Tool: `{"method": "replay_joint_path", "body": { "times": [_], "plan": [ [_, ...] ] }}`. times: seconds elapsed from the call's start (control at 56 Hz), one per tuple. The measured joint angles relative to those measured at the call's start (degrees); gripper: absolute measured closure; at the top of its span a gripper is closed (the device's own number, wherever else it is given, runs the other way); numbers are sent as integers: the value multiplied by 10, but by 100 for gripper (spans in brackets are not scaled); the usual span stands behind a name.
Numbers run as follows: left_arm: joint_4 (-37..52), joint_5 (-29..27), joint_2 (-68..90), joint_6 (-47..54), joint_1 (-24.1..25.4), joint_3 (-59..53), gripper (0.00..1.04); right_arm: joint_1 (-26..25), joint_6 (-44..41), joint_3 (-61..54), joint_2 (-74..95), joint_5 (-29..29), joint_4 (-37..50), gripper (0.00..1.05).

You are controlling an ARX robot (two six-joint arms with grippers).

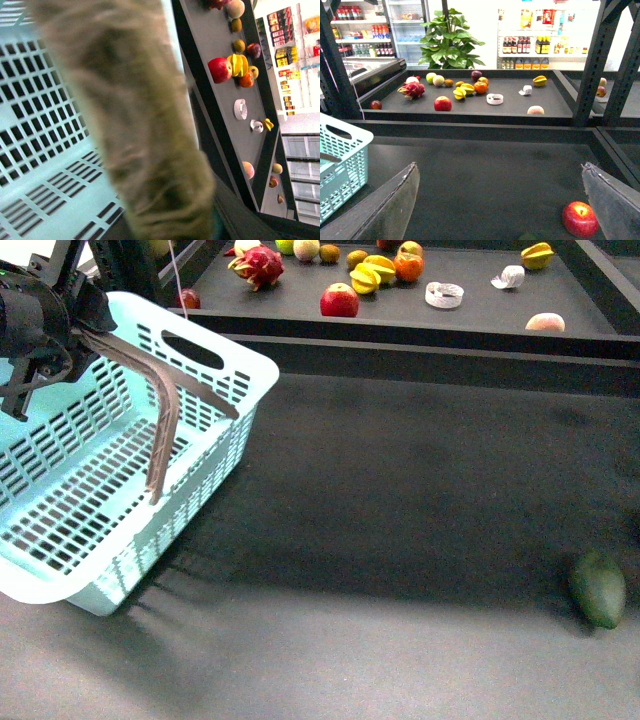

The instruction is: Pick mango with right arm and hold basket with left

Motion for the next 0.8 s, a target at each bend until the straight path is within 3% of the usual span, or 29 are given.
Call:
{"method": "replay_joint_path", "body": {
  "times": [0.071, 0.303, 0.535, 0.803],
  "plan": [
    [14, -4, -17, 56, -6, -27, 95, 0, 0, 0, 0, 0, 0, 8],
    [70, 35, -97, 92, -24, -108, 96, 0, 0, 0, 0, 0, 0, 8],
    [136, 107, -194, 170, -52, -193, 96, 0, 0, 0, 0, 0, 0, 8],
    [118, 149, -283, 286, -109, -251, 96, 0, 0, 0, 0, 0, 0, 8]
  ]
}}
